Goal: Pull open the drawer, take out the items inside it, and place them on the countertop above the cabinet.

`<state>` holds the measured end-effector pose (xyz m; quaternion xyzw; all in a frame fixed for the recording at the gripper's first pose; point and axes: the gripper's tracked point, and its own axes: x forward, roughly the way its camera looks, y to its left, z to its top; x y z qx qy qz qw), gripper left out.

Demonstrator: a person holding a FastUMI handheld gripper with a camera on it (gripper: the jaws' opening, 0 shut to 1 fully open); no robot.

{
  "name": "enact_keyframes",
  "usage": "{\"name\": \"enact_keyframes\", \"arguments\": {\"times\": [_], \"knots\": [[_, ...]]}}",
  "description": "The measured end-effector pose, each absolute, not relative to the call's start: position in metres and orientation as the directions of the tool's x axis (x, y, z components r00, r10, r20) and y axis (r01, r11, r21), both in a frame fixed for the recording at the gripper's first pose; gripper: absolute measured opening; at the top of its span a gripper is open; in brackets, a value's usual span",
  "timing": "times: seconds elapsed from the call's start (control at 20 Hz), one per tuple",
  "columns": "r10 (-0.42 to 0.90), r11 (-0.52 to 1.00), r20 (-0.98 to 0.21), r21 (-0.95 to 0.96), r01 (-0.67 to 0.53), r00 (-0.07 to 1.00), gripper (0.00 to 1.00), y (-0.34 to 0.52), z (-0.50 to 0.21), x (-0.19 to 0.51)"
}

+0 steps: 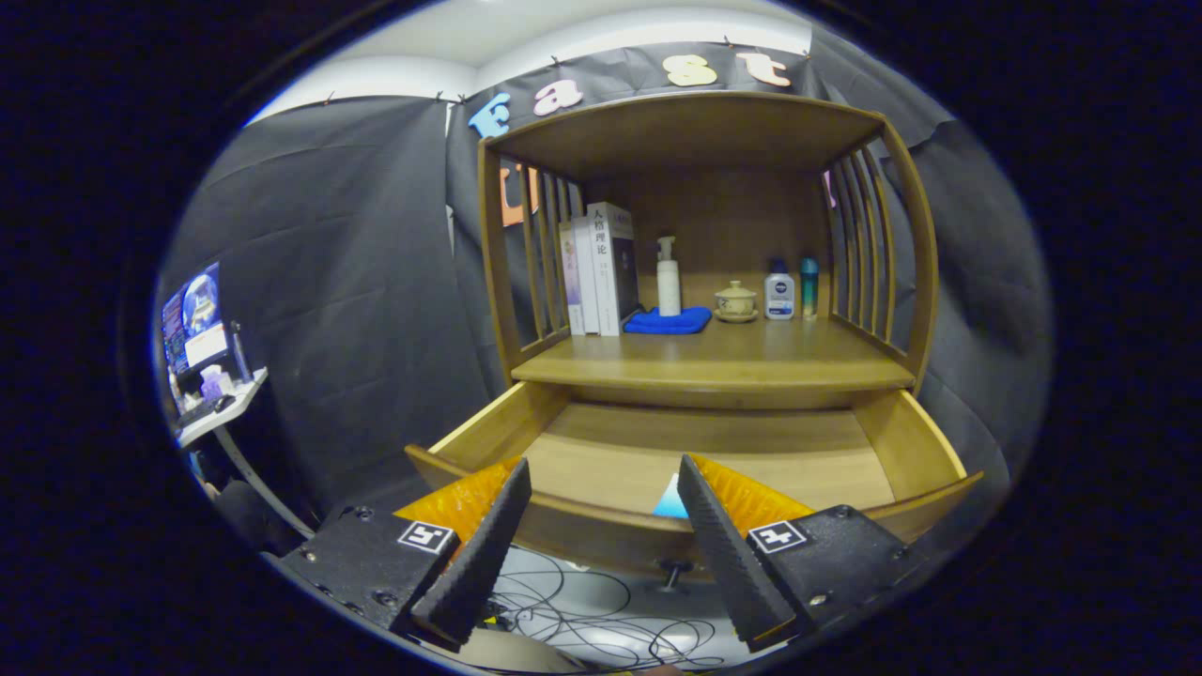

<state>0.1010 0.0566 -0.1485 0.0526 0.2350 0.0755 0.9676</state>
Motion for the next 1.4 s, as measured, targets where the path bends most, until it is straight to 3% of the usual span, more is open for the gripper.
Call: {"name": "enact_keyframes", "arguments": {"times": [0.4,1.0,1.4], "knots": [[0.099,0.995,-0.584,0.078,-0.066,0.806,0.99,0.046,-0.169,0.159],[-0.007,0.998,-0.87,0.023,0.055,0.493,0.99,0.034,-0.263,0.189],[0.062,0.974,-0.962,0.116,0.194,0.267,0.99,0.027,-0.294,0.179]]}}
